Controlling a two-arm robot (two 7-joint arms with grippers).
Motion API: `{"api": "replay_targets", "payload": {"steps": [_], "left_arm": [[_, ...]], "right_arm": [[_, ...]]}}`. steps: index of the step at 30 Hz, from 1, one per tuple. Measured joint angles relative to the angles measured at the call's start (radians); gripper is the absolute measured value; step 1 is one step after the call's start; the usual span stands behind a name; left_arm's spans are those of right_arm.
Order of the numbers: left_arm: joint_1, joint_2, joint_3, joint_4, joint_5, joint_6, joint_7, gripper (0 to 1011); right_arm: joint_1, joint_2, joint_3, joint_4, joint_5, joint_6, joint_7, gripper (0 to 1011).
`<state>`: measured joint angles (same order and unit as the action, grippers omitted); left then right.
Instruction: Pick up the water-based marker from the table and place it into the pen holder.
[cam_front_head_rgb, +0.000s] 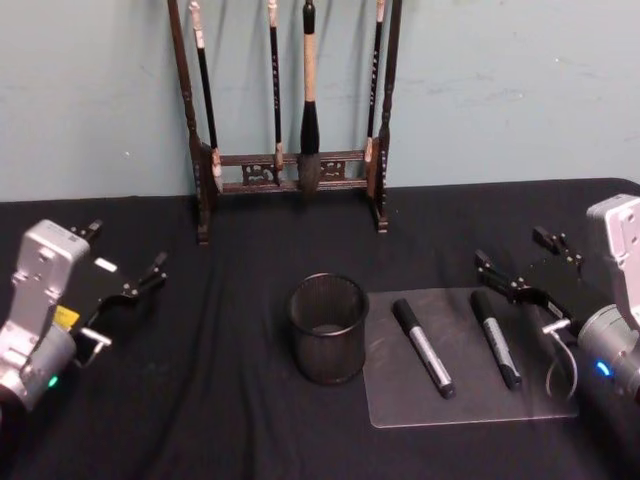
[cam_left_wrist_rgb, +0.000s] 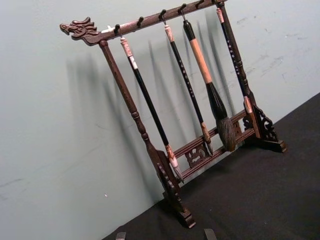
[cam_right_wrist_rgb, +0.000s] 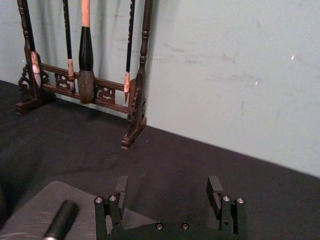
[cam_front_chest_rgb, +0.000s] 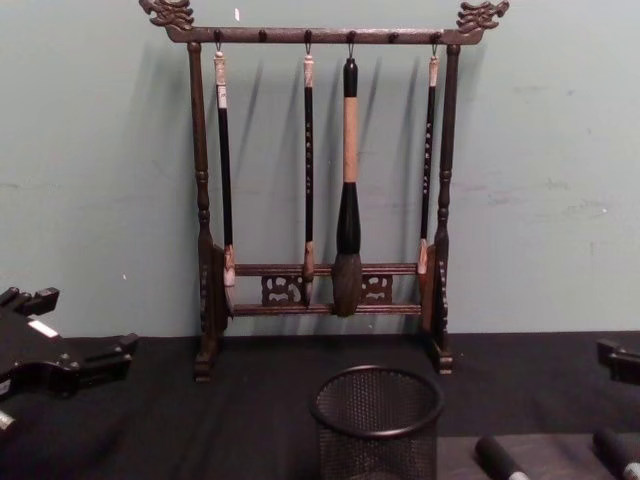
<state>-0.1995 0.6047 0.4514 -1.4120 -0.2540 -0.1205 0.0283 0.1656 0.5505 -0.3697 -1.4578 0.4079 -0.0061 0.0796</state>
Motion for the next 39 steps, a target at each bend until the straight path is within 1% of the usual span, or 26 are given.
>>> {"api": "replay_targets", "payload": {"steps": [3, 4, 6, 9, 10, 15, 16, 19, 25, 35, 39], "left_arm": [[0.000, 0.000, 0.000, 0.000, 0.000, 0.000, 0.000, 1009], [0.000, 0.000, 0.000, 0.000, 0.000, 0.000, 0.000, 1009], [0.000, 0.000, 0.000, 0.000, 0.000, 0.000, 0.000, 1009], [0.000, 0.000, 0.000, 0.000, 0.000, 0.000, 0.000, 1009], [0.000, 0.000, 0.000, 0.000, 0.000, 0.000, 0.000, 1009], [0.000, 0.000, 0.000, 0.000, 0.000, 0.000, 0.000, 1009], [0.000, 0.000, 0.000, 0.000, 0.000, 0.000, 0.000, 1009], [0.000, 0.000, 0.000, 0.000, 0.000, 0.000, 0.000, 1009], [0.000, 0.000, 0.000, 0.000, 0.000, 0.000, 0.000, 1009], [0.000, 0.000, 0.000, 0.000, 0.000, 0.000, 0.000, 1009], [0.000, 0.000, 0.000, 0.000, 0.000, 0.000, 0.000, 1009]], "right_arm": [[-0.007, -0.001, 0.014, -0.014, 0.022, 0.033, 0.013, 1002], [-0.011, 0.001, 0.022, -0.025, 0.034, 0.056, 0.020, 1002], [-0.014, 0.002, 0.027, -0.036, 0.040, 0.078, 0.025, 1002], [-0.019, 0.009, 0.037, -0.058, 0.050, 0.131, 0.037, 1002], [-0.019, 0.009, 0.037, -0.058, 0.050, 0.131, 0.037, 1002], [-0.017, 0.017, 0.041, -0.073, 0.058, 0.206, 0.071, 1002], [-0.017, 0.017, 0.041, -0.073, 0.058, 0.206, 0.071, 1002], [-0.014, 0.017, 0.042, -0.073, 0.059, 0.230, 0.087, 1000], [-0.004, 0.002, 0.043, -0.047, 0.060, 0.269, 0.116, 1002], [0.014, -0.022, 0.032, 0.007, 0.028, 0.286, 0.144, 1002], [0.018, -0.031, 0.032, 0.025, 0.023, 0.288, 0.157, 1002]]}}
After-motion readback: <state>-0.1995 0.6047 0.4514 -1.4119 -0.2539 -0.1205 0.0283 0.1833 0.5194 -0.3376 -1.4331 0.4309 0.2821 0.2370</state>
